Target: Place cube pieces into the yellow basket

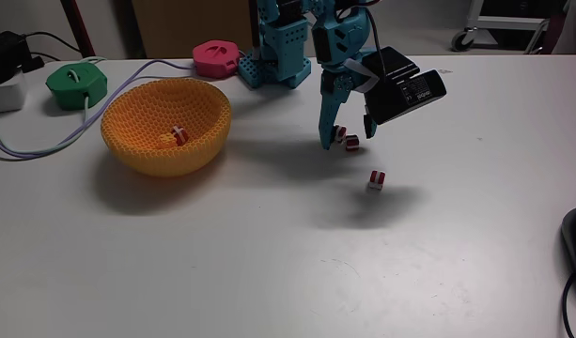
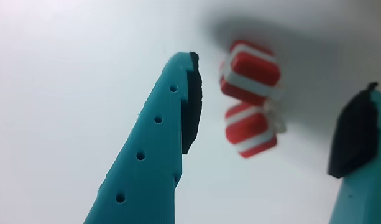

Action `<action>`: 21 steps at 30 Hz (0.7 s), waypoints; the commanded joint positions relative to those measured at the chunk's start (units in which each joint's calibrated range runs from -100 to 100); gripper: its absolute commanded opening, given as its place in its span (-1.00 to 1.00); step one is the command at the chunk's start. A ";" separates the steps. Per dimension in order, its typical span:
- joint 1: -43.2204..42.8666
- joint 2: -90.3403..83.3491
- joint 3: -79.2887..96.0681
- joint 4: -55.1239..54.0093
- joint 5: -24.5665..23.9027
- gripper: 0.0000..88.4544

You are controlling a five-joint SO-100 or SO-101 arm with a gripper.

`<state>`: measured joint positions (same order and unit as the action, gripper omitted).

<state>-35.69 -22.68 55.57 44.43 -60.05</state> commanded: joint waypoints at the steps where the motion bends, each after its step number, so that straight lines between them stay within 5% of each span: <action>1: 1.30 0.52 -0.05 -2.11 -0.54 -0.33; 6: 2.51 0.61 2.84 -2.20 -0.15 -0.56; 9: 4.75 0.61 5.34 -4.98 3.22 -1.00; 13: 8.01 -2.04 4.28 -2.55 7.67 -1.00; 17: 14.62 -8.67 -3.62 9.44 11.77 -1.00; 21: 28.60 -13.40 -22.97 34.03 20.12 -1.00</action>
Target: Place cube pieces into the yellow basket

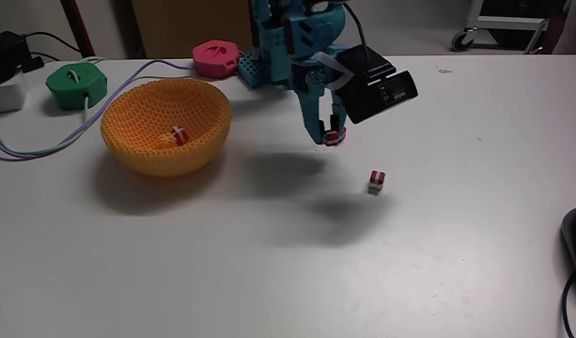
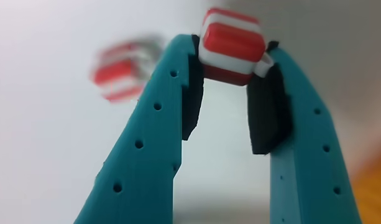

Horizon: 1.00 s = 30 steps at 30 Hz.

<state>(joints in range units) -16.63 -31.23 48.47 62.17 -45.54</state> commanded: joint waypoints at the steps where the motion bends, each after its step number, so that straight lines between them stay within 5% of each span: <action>1: 14.30 -5.51 -20.79 21.67 8.06 -1.00; 5: 33.60 -7.21 -31.19 35.13 16.26 -1.00; 10: 48.41 -8.44 -21.27 34.00 19.98 -1.00; 13: 48.97 -8.06 -20.21 34.70 25.69 -0.13; 21: 48.69 -7.97 -19.92 35.65 28.08 0.04; 25: 41.24 -8.44 -22.14 36.52 23.39 -0.01; 30: 16.91 -7.12 -23.39 34.35 7.33 -0.14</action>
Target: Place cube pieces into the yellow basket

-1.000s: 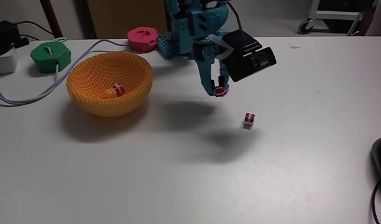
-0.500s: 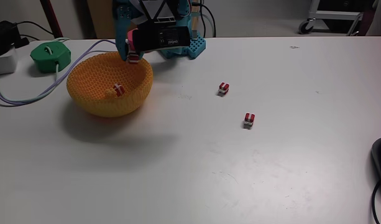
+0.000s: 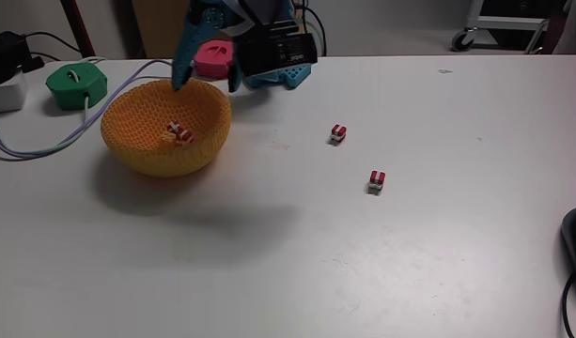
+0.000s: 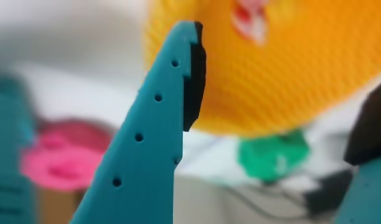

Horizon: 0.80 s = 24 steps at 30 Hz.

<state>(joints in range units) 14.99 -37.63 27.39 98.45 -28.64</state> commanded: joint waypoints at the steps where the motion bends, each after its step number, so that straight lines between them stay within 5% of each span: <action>1: -20.49 -0.63 -0.57 -4.27 -13.04 -0.15; 6: -42.02 -0.63 16.09 -27.12 -27.40 -0.16; 10: -48.45 0.22 23.21 -34.16 -32.09 -0.18; 24: -49.10 3.06 34.48 -45.62 -33.16 -0.22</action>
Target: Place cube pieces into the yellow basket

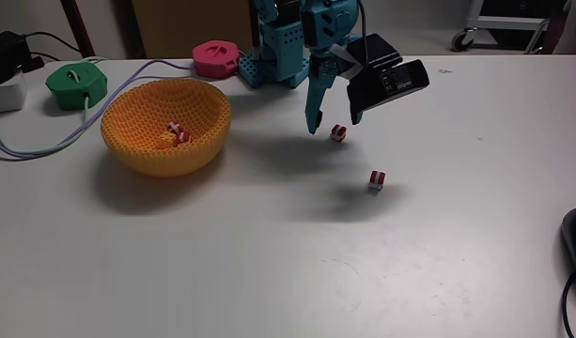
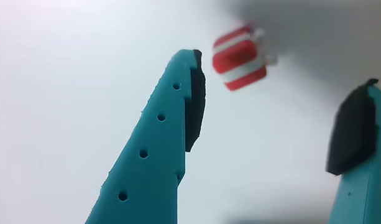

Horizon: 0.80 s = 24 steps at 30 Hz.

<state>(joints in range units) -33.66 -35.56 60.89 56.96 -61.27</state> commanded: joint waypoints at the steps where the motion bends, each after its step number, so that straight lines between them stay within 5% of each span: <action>1: -0.45 1.95 1.37 -5.35 -0.54 -0.23; 12: 0.38 6.02 6.18 -11.87 0.63 -0.46; 14: 1.41 6.02 6.37 -11.52 1.32 -0.60; 16: 2.99 5.92 6.86 -11.70 2.25 -0.99; 20: 5.51 5.83 3.29 -8.48 5.86 -1.00; 24: 15.39 5.26 -13.37 8.90 14.85 -1.00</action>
<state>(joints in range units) -25.34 -29.46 61.08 54.74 -52.92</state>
